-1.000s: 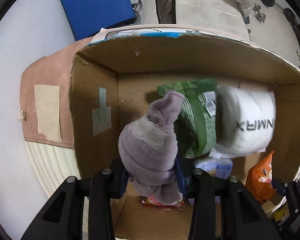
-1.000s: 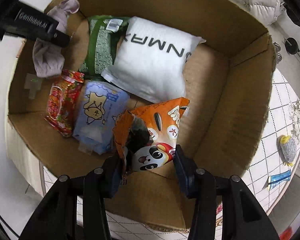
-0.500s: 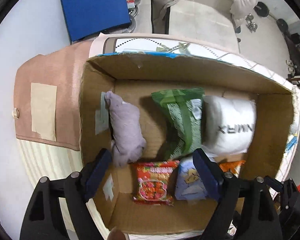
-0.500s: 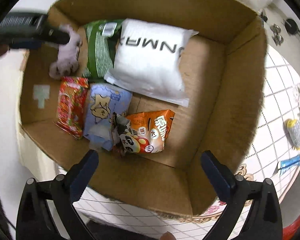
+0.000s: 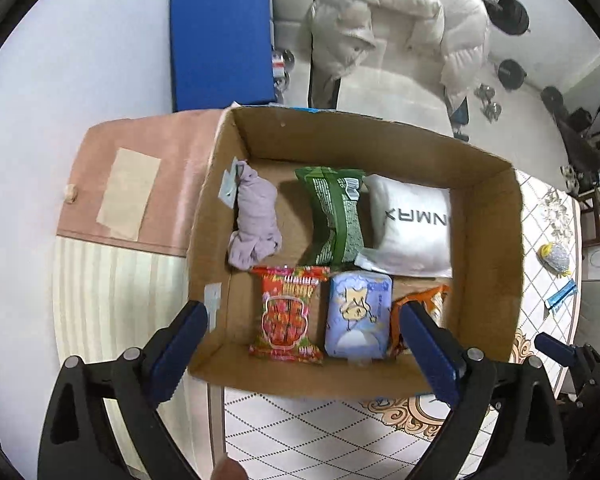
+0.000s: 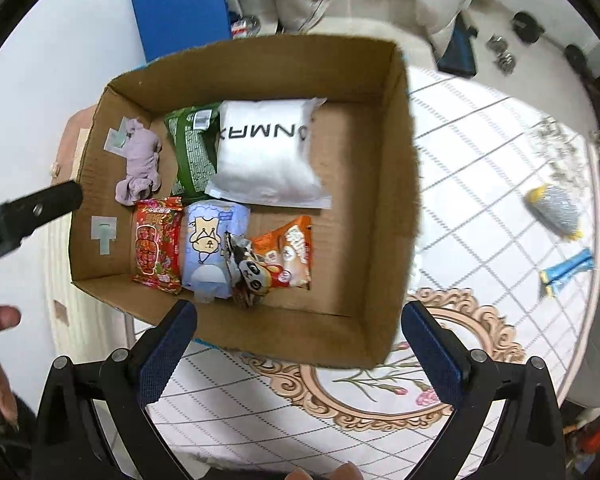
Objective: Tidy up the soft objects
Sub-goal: 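Drop the sock and orange bag into the box and open both tools, then grasp the glitter pouch with the left tool while the right grasps the blue tube pouch, then place the glitter pouch and blue tube into the box and release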
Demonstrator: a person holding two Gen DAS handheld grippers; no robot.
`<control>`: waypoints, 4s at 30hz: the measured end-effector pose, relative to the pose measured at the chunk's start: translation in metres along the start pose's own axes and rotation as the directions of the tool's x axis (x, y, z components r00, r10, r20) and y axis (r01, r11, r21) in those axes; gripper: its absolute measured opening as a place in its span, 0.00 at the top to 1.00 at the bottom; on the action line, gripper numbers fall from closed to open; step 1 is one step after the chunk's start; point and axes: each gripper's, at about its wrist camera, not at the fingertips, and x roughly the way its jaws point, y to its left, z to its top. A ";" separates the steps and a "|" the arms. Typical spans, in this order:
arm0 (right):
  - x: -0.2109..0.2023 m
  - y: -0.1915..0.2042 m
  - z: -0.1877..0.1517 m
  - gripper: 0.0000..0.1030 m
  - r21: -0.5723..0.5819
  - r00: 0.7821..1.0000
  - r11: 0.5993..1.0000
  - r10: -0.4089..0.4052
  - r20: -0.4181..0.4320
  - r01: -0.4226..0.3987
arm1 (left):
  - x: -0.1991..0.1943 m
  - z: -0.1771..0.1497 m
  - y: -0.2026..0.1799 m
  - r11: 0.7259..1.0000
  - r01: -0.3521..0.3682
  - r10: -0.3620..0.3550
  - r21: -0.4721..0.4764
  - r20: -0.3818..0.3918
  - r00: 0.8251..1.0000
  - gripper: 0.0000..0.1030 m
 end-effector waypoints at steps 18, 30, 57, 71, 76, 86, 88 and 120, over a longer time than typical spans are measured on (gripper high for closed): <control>-0.095 0.015 -0.072 0.00 -0.026 0.978 1.000 0.019 0.207 -0.014 | -0.085 -0.082 -0.019 0.996 -0.086 0.079 0.031 0.184 0.980 0.04; -0.112 -0.074 -0.075 0.00 0.138 0.963 0.970 0.168 0.209 -0.199 | -0.105 -0.057 -0.107 0.973 -0.131 0.083 0.188 0.245 0.966 0.04; 0.049 -0.510 -0.075 0.07 0.792 0.975 0.584 0.214 0.063 -0.180 | 0.203 -0.031 -0.591 0.086 -0.071 0.213 0.994 0.052 0.976 0.06; 0.084 -0.497 -0.027 0.38 0.752 0.975 0.647 0.220 -0.024 -0.128 | 0.206 0.037 -0.498 0.767 0.110 0.084 0.633 -0.268 0.960 0.47; 0.087 -0.464 -0.008 0.75 0.659 0.991 0.751 0.061 -0.123 0.035 | 0.184 0.048 -0.457 0.875 0.168 -0.034 0.453 -0.290 0.956 0.48; 0.002 -0.302 -0.015 0.85 0.353 0.992 0.928 0.123 0.013 -0.120 | 0.060 0.035 -0.294 0.939 0.283 -0.238 0.194 -0.226 0.945 0.48; -0.019 -0.252 -0.012 0.85 0.266 0.982 0.945 0.188 0.033 -0.190 | 0.047 0.034 -0.253 0.948 0.289 -0.253 0.131 -0.238 0.938 0.48; 0.018 -0.051 0.063 0.34 0.086 0.992 0.994 0.080 -0.103 -0.071 | 0.115 0.092 -0.132 0.956 0.292 -0.273 -0.016 -0.409 0.871 0.19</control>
